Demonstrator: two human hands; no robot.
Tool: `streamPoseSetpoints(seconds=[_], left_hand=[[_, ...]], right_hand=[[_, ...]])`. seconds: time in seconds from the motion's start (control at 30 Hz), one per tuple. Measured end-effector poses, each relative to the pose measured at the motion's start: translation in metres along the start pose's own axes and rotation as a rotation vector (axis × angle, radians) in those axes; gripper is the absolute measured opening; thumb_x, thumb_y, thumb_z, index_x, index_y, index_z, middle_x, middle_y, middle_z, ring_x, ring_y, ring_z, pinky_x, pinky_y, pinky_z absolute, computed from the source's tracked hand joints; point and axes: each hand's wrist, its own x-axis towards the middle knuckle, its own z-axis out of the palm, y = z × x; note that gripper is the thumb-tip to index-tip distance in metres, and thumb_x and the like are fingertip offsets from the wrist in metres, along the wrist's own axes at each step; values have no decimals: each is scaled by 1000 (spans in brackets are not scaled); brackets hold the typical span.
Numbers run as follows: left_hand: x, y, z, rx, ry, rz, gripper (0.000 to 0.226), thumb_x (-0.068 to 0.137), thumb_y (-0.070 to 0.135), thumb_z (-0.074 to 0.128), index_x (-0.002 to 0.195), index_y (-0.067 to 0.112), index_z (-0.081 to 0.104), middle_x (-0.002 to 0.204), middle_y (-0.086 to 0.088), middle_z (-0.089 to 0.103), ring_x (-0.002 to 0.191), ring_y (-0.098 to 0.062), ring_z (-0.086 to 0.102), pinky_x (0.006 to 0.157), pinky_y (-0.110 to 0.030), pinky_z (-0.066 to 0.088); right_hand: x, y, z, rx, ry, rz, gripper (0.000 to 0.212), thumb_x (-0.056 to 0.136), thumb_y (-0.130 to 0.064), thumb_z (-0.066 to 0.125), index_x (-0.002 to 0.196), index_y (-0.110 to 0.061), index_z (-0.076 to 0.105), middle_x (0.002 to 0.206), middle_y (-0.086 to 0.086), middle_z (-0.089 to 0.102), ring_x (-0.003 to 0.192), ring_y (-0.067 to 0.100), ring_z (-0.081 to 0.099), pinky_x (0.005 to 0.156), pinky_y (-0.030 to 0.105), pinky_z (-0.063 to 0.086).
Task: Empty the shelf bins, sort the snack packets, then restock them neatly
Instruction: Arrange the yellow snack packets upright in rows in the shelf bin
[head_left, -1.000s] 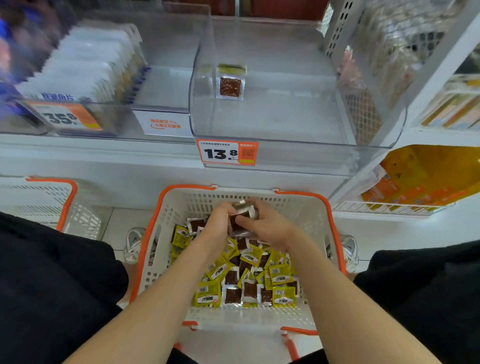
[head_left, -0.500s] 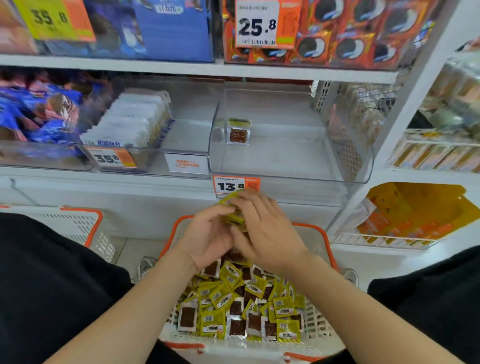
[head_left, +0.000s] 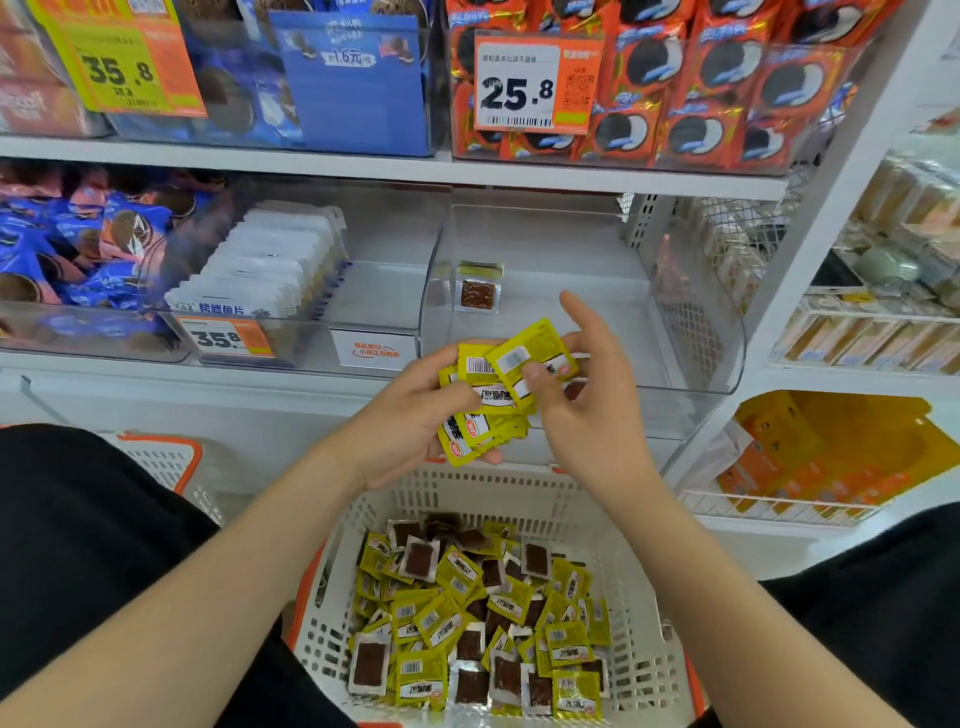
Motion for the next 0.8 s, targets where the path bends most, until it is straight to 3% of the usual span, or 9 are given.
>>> streamPoseSetpoints(seconds=[0.1,0.17,0.23,0.33,0.4,0.57,0.67,0.73,0.8], left_hand=[[2,3,4,144,43,58,52,104,-5,43,133,34,62,120,-4,76,89,-35,78,81,-53,63],[2,5,3,215,42,79,49,105,-5,44,135,31,58,119,-2,76,91,-32,78,75,-49,65],[3,6,1,246,17,70,44,105,-3,49,137,27,54,120,-3,74,95,-36,77,76,-52,65],[2,9,-1,241,-14,23,38,103,0,58,136,19,50,118,-8,73,86,-35,78,72,-47,65],[3,9,-2,231,-22,17,35,103,2,60,134,15,52,118,-11,74,94,-36,77,77,-52,65],[3,10,3,114,-52,63,42,106,-3,51,142,18,55,128,-15,71,111,-46,70,93,-61,59],[4,11,9,228,8,103,46,103,-8,51,138,21,58,121,-7,75,100,-40,76,88,-56,62],[5,10,11,300,63,129,46,100,-9,57,133,22,60,116,-3,76,93,-36,78,82,-57,63],[6,9,10,316,107,132,44,98,-7,63,130,23,63,114,1,75,88,-37,78,78,-65,61]], right_hand=[[11,4,-5,-3,-41,50,46,98,-16,68,138,-37,58,111,6,62,93,20,66,86,46,58],[17,5,-10,-23,-77,93,28,94,-23,74,119,-33,66,98,4,67,87,22,68,83,50,58],[19,7,-16,-121,-121,76,26,89,-33,78,112,-32,65,103,1,64,88,19,67,80,45,58],[16,-1,-23,-219,-307,-118,38,101,-24,68,137,-30,59,126,-4,53,104,13,60,88,28,51],[15,-4,-26,-272,-374,-207,39,103,-20,63,141,-29,60,121,-5,58,107,12,58,89,25,48],[16,2,-24,-133,-94,43,12,104,-22,61,116,-20,65,98,-6,70,85,9,67,76,36,55],[5,-4,-13,99,-171,226,19,111,-24,45,121,-18,61,104,0,70,87,3,64,79,26,54],[3,-2,-12,60,-189,211,25,110,-30,42,119,-19,62,111,9,67,98,14,65,90,38,56],[5,-5,-15,169,-178,264,26,111,-23,42,118,-15,66,111,13,72,100,22,68,94,46,57]])
